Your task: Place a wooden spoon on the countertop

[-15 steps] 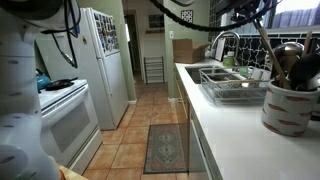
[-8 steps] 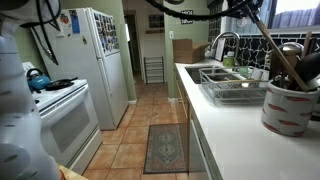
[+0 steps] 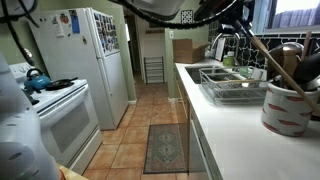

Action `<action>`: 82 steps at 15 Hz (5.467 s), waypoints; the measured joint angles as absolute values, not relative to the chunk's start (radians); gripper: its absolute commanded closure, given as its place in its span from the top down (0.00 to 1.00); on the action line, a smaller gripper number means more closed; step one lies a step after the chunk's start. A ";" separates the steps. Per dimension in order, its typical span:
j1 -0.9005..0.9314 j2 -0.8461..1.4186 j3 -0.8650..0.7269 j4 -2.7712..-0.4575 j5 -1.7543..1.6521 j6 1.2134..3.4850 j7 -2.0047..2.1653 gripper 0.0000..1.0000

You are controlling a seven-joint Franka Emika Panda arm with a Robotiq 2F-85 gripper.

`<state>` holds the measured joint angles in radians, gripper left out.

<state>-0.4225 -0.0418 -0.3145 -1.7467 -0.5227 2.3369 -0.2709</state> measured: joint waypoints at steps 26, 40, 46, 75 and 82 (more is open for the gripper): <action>-0.361 0.108 -0.333 -1.909 -0.991 2.400 0.350 0.01; -0.290 0.223 -0.311 -1.927 -1.314 2.306 0.545 0.01; -0.291 0.284 -0.310 -1.954 -1.393 2.306 0.622 0.01; -0.318 0.358 -0.302 -1.963 -1.424 2.387 0.678 1.00; -0.336 0.238 -0.298 -1.978 -1.178 2.389 0.348 1.00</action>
<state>-0.3358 0.2383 -0.2980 -1.9782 -1.1784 2.3890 0.3478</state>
